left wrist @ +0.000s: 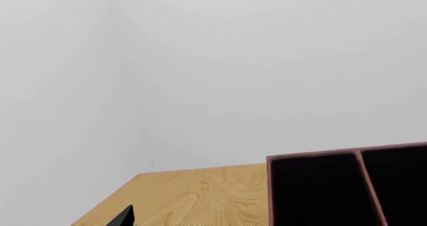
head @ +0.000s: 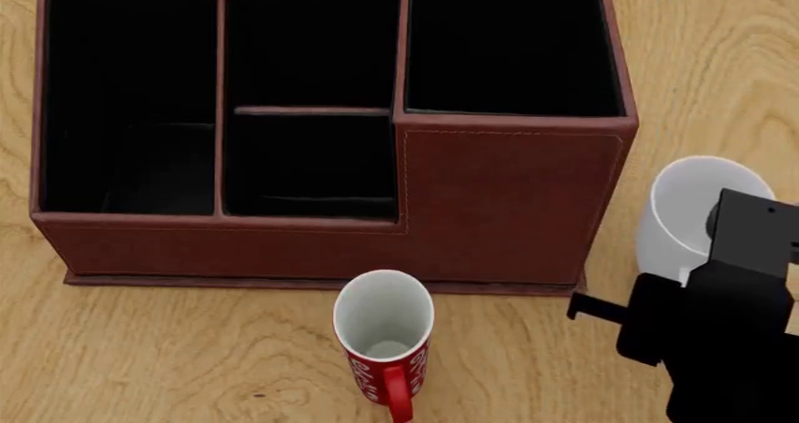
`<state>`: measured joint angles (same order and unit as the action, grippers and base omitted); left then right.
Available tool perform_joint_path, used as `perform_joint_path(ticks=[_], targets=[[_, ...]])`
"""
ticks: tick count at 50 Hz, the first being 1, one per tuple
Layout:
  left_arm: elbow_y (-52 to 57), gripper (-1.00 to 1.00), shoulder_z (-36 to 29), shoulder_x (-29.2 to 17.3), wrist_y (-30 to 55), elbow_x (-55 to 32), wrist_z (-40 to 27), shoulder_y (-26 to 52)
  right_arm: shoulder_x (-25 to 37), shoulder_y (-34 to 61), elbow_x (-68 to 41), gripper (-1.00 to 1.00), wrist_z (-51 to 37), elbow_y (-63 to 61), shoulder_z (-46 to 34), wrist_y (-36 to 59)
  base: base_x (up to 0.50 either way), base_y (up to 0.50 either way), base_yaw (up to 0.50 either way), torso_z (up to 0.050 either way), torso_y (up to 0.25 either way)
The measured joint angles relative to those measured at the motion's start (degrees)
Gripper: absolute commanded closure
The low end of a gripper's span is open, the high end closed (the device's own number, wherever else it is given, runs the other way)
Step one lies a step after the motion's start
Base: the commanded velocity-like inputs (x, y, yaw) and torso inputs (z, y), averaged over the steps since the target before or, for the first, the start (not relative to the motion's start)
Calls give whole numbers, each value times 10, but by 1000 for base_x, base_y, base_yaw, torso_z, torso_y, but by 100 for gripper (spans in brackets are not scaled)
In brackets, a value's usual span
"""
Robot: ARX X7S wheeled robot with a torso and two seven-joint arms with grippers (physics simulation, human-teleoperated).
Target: Pick up the white mug and place it to the right of the caddy.
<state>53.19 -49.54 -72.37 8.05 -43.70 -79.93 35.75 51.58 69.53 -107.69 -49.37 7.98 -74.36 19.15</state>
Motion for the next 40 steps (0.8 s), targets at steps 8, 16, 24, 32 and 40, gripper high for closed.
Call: perform_joint_path(ticks=[8, 16, 24, 32, 40], targets=[[-3, -100, 1, 1, -1, 0, 1, -2, -9, 0, 1, 100, 3, 14, -1, 2, 0, 0, 0, 0, 1], [-5, -100, 1, 2, -2, 1, 2, -5, -18, 6, 3, 100, 3, 30, -2, 9, 2, 0, 1, 0, 0], [-6, -100, 2, 3, 0, 1, 2, -6, -26, 13, -2, 100, 0, 42, -5, 18, 5, 0, 4, 0, -8], [-7, -100, 3, 4, 0, 2, 2, -9, -33, 15, -3, 100, -1, 53, -7, 23, 6, 0, 4, 0, -12], [-10, -100, 3, 5, -2, 4, 3, -13, -37, 17, -4, 100, -2, 61, -7, 27, 7, -1, 4, -3, -12]])
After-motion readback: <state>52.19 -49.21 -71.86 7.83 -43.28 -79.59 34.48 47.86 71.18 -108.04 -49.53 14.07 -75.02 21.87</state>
